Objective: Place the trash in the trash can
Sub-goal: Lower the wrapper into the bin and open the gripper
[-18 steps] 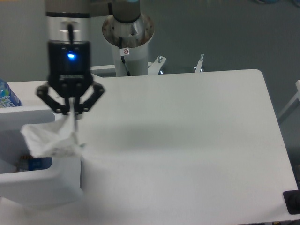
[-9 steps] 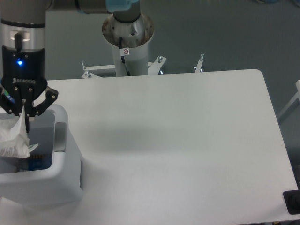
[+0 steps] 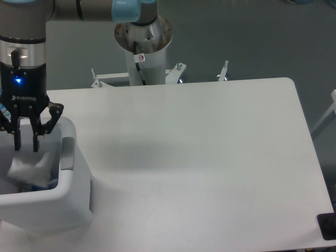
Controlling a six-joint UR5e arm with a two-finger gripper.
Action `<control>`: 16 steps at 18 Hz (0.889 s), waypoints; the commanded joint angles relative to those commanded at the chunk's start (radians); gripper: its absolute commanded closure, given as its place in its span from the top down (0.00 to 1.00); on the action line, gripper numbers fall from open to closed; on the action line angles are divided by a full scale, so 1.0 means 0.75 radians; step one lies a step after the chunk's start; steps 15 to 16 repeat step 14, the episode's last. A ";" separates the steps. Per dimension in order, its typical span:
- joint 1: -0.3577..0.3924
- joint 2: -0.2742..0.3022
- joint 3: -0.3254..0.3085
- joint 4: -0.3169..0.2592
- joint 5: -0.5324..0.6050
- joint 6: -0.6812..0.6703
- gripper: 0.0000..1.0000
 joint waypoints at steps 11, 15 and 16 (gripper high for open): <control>0.164 0.010 -0.008 -0.041 0.391 0.554 1.00; 0.178 0.049 -0.024 -0.165 0.405 0.677 1.00; 0.178 0.049 -0.024 -0.165 0.405 0.677 1.00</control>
